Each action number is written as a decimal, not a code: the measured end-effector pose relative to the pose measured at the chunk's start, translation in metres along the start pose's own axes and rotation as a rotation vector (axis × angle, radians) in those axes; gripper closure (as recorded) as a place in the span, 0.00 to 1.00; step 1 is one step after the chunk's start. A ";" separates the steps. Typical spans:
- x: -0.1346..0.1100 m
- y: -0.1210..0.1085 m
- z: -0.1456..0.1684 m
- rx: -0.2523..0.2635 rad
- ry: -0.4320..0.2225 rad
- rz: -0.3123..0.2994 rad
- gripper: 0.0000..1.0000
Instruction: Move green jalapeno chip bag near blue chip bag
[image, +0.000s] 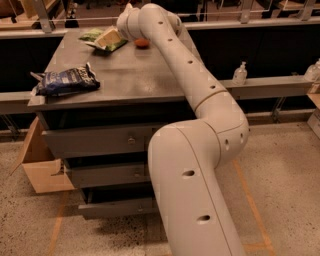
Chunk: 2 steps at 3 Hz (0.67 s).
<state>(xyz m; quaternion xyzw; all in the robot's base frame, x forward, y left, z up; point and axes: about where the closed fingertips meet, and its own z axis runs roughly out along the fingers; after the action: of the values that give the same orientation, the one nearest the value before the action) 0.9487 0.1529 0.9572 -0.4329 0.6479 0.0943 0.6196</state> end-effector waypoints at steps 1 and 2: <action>0.004 0.010 0.016 -0.023 -0.008 0.056 0.00; 0.017 0.022 0.034 -0.039 0.014 0.115 0.00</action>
Offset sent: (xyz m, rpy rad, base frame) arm 0.0563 0.0401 -0.0358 0.1107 0.1837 -0.0185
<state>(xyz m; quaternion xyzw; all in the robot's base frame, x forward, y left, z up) 0.9604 0.1809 0.9261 -0.4076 0.6740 0.1392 0.6001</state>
